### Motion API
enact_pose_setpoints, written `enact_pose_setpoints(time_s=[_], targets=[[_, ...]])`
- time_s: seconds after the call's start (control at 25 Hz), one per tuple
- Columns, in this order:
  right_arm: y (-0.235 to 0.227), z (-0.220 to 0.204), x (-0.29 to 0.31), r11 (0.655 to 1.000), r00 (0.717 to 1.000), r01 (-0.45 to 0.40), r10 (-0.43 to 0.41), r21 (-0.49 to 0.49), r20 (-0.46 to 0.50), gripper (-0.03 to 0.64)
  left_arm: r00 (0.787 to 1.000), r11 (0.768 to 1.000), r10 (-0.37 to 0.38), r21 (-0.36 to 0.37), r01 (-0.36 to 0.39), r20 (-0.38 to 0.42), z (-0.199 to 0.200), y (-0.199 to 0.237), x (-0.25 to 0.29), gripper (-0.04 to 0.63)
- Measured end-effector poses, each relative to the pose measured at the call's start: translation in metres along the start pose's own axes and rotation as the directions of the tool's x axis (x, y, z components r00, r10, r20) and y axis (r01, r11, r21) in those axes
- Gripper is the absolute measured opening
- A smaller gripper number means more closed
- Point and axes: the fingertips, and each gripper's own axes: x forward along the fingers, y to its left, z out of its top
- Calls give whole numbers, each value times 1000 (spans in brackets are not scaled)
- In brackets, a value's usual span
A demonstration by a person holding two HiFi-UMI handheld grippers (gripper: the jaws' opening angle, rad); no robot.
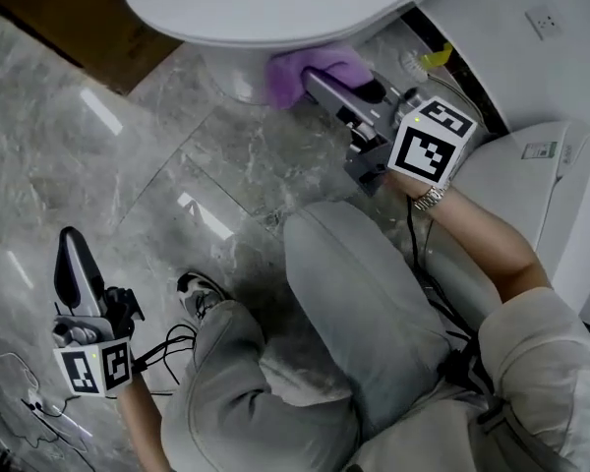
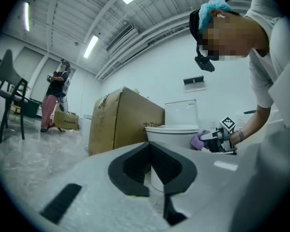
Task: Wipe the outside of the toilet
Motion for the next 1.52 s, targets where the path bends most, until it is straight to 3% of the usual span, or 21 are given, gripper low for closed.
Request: enact_pose_setpoints(time_s=[0.16,0.36,0.56,0.76,0.88,1.08,1.2,1.36,1.44,1.52], targets=[[-6,-1,-2,995,983,89,-95,-44,-155,121,995,996,-83,-20,82,-57,17,14,16,5],[-28,5,-8,969,910,191,-236,-160,-341,120,987,996,-77,-56,70,-138,55,23,6,5],[-80,32,-43,905,799,302,-411,-299,-440,121,980,993,-81,-102,63,-184,97,18,3,5],[-115,49,-52,855,689,268,-492,-443,-533,121,981,988,-72,-148,45,-179,137,11,17,5],[-138,57,-62,814,605,302,-566,-496,-560,121,976,982,-102,-175,68,-191,157,-2,32,5],[-171,87,-84,685,449,462,-728,-563,-518,121,967,971,-150,-217,105,-205,190,-15,58,5],[-172,118,-99,616,385,559,-786,-555,-484,121,966,964,-162,-243,111,-200,215,-18,69,5],[-152,175,-109,577,376,600,-815,-554,-441,121,967,957,-185,-256,137,-173,254,-12,85,5],[-130,207,-107,588,401,603,-808,-540,-432,121,968,955,-185,-262,137,-169,276,-6,87,5],[-96,237,-105,624,449,597,-780,-504,-435,121,969,954,-185,-268,137,-161,304,-3,87,5]])
